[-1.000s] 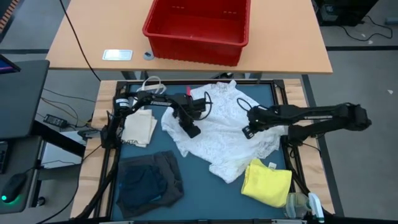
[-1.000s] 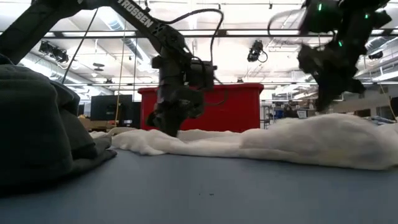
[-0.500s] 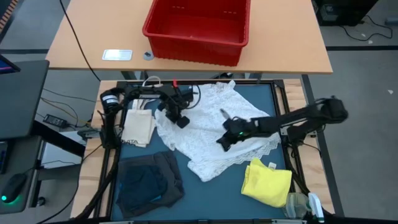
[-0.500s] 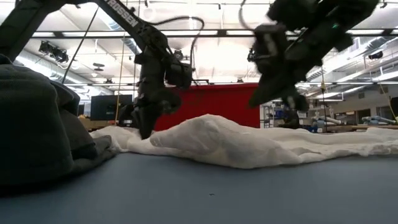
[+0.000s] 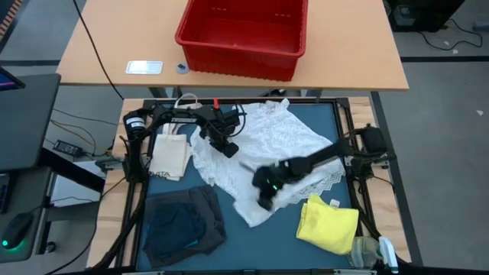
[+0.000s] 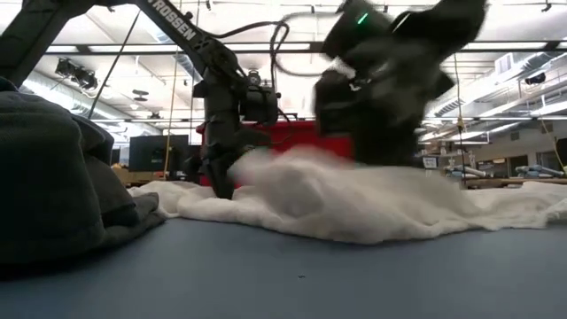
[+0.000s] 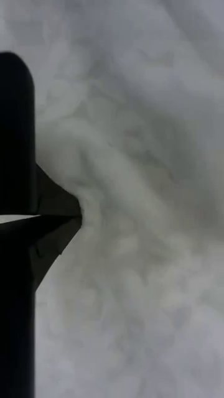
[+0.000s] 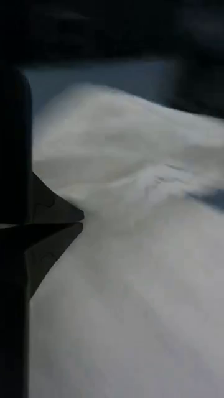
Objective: Fold laundry
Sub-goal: Fold the white shirt
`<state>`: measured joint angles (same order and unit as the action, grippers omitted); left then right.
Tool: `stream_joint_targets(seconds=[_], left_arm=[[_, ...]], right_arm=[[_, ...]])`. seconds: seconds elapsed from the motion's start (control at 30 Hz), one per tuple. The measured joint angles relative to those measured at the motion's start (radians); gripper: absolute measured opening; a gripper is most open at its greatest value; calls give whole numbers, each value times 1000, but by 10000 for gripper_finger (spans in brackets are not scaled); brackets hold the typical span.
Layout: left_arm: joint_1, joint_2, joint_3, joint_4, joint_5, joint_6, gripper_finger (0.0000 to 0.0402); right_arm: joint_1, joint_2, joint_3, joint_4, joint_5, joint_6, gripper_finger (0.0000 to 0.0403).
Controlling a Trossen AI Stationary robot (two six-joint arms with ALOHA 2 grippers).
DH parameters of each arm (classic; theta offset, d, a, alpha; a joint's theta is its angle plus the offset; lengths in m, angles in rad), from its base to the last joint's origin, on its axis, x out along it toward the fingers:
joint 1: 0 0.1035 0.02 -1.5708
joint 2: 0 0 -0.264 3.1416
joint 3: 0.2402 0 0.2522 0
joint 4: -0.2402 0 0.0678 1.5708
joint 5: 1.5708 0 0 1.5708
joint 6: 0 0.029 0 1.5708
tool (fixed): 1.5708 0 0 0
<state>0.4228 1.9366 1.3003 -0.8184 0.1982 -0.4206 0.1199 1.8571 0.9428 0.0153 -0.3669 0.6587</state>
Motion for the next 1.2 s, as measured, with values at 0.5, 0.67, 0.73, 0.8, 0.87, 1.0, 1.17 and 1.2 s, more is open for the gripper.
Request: stream_joint_targets(seconds=[0.5,0.67,0.73,0.8,0.87,1.0,1.17,1.2], left_arm=[[-34,-35,-95,70,-5,-41,4],[-71,-122,-40,90,-13,-35,4],[-63,-153,-17,114,-24,-24,4],[-50,-158,1,158,-29,-7,4],[-32,-160,21,217,-30,4,4],[10,-138,31,457,-88,10,4],[45,-24,29,763,-118,-36,4],[48,-3,29,808,-118,-36,4]], right_arm=[[379,-405,-4,-691,68,-2,0],[315,-497,-4,-734,397,159,0],[259,-512,-4,-788,556,293,0],[195,-509,-5,-873,695,434,1],[124,-489,-6,-905,783,482,4],[-33,-435,-30,-794,791,412,9],[-192,-377,-34,-605,707,326,10],[-215,-373,-32,-571,674,316,10]])
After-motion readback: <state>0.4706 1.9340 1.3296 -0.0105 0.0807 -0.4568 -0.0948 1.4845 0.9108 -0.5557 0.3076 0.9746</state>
